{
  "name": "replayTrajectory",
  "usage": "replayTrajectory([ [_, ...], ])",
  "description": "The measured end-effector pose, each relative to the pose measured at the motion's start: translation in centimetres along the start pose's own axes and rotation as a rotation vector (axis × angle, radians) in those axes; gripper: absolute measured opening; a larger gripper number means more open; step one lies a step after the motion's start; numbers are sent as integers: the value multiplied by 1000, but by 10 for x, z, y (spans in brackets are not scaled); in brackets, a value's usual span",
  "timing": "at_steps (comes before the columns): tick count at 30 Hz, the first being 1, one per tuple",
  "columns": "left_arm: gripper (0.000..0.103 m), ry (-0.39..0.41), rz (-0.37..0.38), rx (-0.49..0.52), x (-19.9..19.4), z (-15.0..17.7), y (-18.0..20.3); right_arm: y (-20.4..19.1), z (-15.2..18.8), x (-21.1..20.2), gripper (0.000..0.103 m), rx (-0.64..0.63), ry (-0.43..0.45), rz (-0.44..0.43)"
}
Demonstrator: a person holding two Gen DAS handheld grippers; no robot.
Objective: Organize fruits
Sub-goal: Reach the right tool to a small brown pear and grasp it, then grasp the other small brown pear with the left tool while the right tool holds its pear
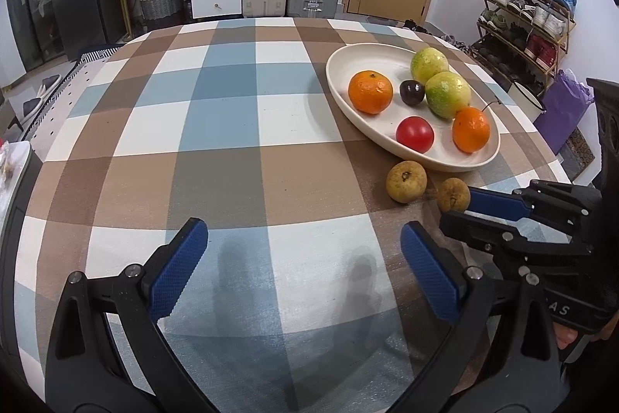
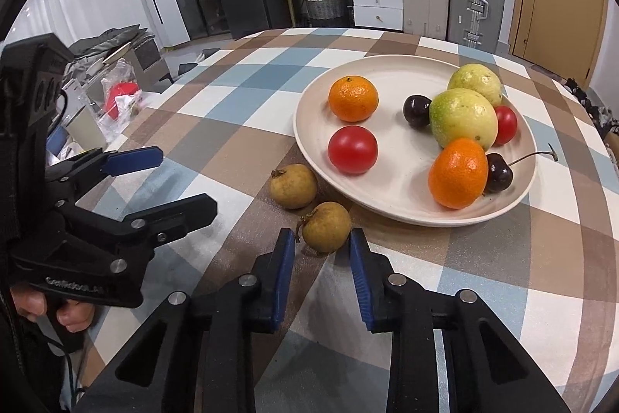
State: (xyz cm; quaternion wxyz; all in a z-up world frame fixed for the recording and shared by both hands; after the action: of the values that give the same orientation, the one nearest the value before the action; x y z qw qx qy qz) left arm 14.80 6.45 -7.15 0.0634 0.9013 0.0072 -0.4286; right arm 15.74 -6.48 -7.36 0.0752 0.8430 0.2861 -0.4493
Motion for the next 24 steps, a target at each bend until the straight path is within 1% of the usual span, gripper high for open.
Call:
replayTrajectory([
  [5, 100, -8, 24, -2, 8, -5, 9, 6, 11, -11, 29, 10, 9, -10],
  [9, 96, -12, 37, 4, 15, -11, 19, 16, 18, -19, 29, 35, 17, -31],
  [11, 90, -15, 47, 14, 21, -15, 26, 22, 21, -23, 29, 46, 23, -28],
  [13, 82, -23, 54, 25, 26, -18, 33, 30, 22, -25, 29, 60, 27, -24],
  [14, 80, -27, 60, 33, 30, -20, 37, 33, 23, -26, 29, 67, 31, -21],
  [16, 72, -39, 69, 51, 36, -20, 44, 40, 25, -29, 29, 84, 34, -19],
  [17, 71, -35, 65, 65, 37, -21, 48, 44, 26, -30, 29, 93, 35, -24],
  [19, 62, -34, 74, 89, 39, -21, 55, 49, 28, -32, 29, 114, 39, -39],
  [20, 61, -33, 79, 97, 39, -22, 58, 51, 28, -33, 29, 118, 41, -36],
  [22, 51, -32, 91, 108, 40, -23, 62, 53, 29, -35, 29, 122, 45, -33],
  [24, 45, -32, 97, 116, 40, -22, 63, 55, 29, -36, 29, 127, 49, -33],
])
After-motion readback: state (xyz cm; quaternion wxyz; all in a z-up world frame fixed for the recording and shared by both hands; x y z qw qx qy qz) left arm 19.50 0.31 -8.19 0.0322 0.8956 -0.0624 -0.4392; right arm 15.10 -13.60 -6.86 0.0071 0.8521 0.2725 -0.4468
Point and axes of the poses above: each gripper's, at about its wrist camera, not at the fingertips, and x roughly the way its jaws point, y to its right, z to its underside, the point moved 3 cm from there along x, roughly the way its jaws point, and after that the axes turned 1 degree about -y, right-handed, at the moved point
